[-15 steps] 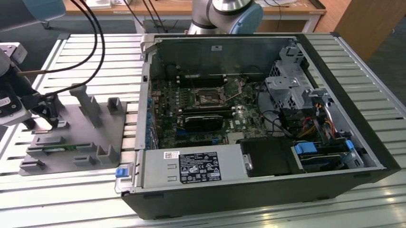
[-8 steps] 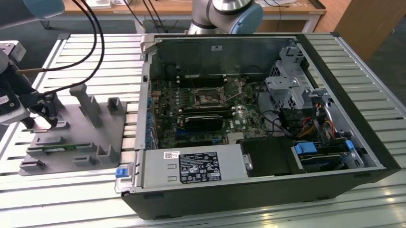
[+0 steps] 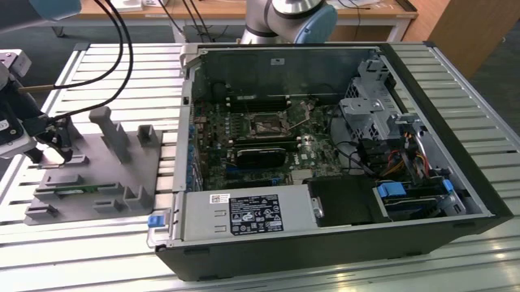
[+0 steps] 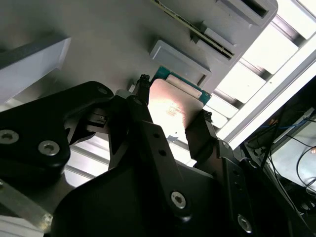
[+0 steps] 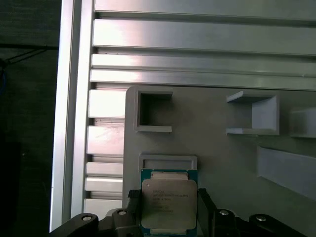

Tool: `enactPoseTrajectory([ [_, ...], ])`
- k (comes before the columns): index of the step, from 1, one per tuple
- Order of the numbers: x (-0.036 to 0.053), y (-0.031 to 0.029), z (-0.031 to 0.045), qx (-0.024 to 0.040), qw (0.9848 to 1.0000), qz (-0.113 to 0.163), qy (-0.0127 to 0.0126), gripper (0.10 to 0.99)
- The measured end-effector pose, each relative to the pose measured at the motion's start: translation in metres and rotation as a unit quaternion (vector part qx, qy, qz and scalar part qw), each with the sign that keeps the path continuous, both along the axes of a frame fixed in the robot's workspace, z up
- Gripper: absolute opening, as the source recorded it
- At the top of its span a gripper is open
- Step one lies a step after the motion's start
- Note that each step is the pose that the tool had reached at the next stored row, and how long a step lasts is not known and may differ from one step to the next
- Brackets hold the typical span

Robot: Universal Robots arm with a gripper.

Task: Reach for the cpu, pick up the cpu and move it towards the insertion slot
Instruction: 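Reach for the cpu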

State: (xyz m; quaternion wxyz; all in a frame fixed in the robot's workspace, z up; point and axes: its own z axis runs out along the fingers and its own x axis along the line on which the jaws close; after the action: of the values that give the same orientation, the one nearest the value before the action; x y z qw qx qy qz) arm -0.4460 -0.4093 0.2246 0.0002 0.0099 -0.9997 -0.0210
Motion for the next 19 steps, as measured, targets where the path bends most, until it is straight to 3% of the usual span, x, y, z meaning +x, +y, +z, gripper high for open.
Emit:
enactPoseTrajectory([
  [19,0.0000,0.0001,0.0096,0.0000,1.0000,0.000,0.0000,0.541],
])
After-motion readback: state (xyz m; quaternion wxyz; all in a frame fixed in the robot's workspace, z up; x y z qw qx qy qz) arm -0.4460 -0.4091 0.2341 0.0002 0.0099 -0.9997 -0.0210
